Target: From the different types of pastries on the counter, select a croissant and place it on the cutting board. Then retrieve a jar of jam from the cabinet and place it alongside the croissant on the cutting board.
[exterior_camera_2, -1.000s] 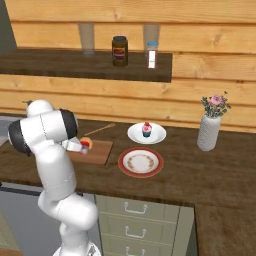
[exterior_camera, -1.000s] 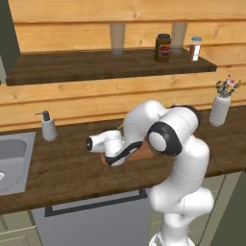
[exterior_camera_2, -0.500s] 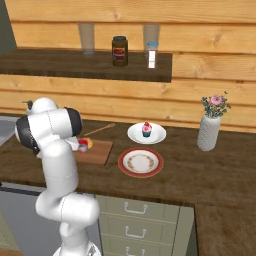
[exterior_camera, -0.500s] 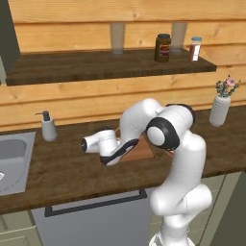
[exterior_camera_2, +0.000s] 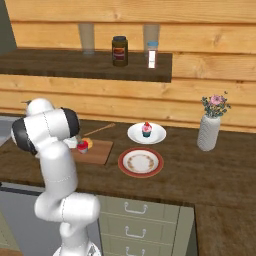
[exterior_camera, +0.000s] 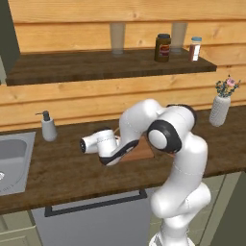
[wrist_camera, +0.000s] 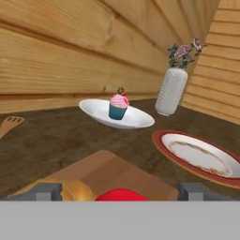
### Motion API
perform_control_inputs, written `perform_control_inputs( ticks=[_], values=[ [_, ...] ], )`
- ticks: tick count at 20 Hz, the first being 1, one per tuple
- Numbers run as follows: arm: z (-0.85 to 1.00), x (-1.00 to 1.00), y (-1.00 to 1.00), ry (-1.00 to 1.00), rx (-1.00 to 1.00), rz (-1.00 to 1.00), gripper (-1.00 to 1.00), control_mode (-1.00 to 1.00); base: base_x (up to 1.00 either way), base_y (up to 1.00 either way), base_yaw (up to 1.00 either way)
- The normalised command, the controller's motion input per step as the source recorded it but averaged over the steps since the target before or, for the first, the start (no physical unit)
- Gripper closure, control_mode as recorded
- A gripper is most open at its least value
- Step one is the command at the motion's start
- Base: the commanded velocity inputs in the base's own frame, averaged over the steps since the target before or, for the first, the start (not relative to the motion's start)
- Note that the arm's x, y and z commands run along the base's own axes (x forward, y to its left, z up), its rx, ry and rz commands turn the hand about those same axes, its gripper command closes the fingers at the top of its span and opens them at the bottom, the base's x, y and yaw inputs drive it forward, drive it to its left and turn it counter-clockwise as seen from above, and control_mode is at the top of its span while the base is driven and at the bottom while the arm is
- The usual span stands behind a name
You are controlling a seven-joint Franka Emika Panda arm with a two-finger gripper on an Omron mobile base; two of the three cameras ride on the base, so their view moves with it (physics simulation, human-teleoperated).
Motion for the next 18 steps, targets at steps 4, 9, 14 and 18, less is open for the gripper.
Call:
perform_control_inputs(
  ticks=[4,9,14,18],
  values=[
    [0.10,-0.33,0.00,-0.23,0.00,0.00,-1.00,-1.00,0.00,0.00,0.00],
    [0.22,-1.00,-0.05,-0.29,0.00,0.00,-1.00,-1.00,0.00,0.00,0.00],
    [0.47,-1.00,-0.12,-0.40,0.00,0.00,-1.00,-1.00,0.00,0.00,0.00],
    [0.53,-1.00,-0.12,-0.44,0.00,0.00,-1.00,-1.00,0.00,0.00,0.00]
  ],
)
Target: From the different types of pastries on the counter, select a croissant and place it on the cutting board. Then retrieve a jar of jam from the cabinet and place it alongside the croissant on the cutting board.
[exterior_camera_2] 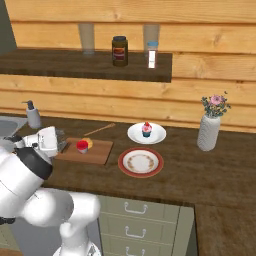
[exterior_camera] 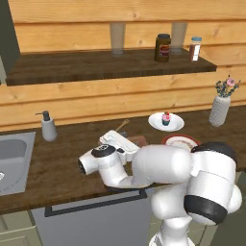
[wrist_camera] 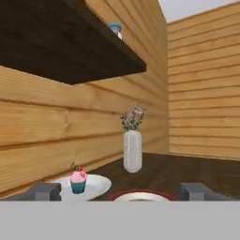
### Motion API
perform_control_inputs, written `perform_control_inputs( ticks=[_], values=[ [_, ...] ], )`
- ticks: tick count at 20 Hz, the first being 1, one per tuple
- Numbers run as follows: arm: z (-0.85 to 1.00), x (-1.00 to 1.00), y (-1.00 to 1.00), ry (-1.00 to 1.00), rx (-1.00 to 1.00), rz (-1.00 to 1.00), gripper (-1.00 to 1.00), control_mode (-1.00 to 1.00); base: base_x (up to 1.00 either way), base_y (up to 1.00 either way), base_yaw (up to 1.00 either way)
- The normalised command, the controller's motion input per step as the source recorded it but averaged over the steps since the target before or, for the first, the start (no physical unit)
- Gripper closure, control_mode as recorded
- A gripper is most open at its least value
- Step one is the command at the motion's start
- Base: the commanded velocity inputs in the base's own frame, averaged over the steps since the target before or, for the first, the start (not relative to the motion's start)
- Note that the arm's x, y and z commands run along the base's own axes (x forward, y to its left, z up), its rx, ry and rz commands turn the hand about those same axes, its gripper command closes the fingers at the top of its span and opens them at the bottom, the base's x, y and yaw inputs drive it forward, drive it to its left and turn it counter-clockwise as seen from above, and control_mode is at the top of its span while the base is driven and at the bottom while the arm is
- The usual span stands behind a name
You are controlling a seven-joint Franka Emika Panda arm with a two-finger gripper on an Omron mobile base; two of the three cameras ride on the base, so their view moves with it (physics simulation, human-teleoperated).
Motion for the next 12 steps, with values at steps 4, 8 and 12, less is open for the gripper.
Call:
perform_control_inputs(
  ticks=[4,8,12],
  values=[
    [0.48,-1.00,-0.18,-0.44,0.00,0.00,-1.00,-1.00,0.00,0.00,0.00],
    [0.42,-1.00,-0.16,-0.43,0.00,0.00,-1.00,-1.00,0.00,0.00,0.00],
    [0.37,-1.00,-0.12,-0.43,0.00,0.00,-1.00,-1.00,0.00,0.00,0.00]
  ],
)
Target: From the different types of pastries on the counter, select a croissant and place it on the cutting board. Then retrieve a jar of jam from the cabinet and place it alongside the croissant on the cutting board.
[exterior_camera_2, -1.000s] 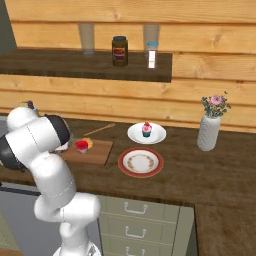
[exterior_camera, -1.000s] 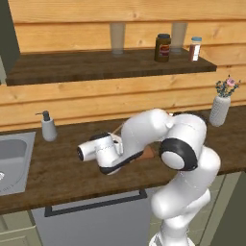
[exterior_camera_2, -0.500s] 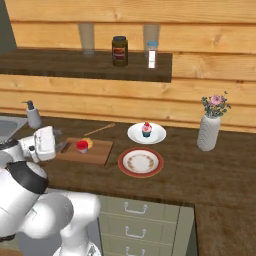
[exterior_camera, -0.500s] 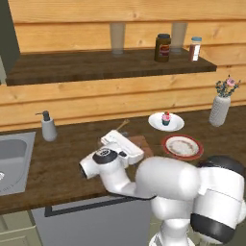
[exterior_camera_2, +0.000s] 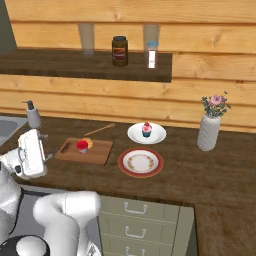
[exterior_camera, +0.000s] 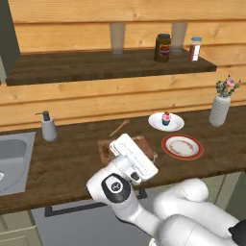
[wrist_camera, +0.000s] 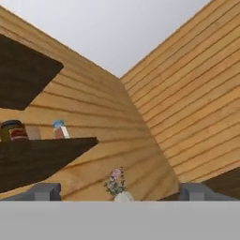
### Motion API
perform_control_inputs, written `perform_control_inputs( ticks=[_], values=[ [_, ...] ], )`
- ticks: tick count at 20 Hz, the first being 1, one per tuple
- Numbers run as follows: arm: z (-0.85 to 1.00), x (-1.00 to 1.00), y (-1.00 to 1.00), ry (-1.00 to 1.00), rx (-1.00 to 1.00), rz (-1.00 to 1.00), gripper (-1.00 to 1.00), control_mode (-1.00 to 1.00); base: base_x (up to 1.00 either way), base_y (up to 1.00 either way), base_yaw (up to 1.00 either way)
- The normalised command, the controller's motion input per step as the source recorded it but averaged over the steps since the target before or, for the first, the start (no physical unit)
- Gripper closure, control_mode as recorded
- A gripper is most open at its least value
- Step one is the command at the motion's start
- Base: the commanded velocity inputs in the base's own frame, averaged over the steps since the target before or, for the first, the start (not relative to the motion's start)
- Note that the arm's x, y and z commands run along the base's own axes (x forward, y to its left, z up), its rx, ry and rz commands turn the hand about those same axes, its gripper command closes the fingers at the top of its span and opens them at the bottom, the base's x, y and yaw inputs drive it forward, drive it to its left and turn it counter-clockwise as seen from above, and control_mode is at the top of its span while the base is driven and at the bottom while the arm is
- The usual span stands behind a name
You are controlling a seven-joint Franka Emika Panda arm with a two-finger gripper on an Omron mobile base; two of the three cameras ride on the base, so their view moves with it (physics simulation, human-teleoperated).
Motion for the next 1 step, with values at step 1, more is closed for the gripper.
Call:
perform_control_inputs(
  ticks=[1],
  values=[
    [0.39,-1.00,-0.11,-0.42,0.00,0.00,-1.00,-1.00,0.00,0.00,0.00]
  ],
)
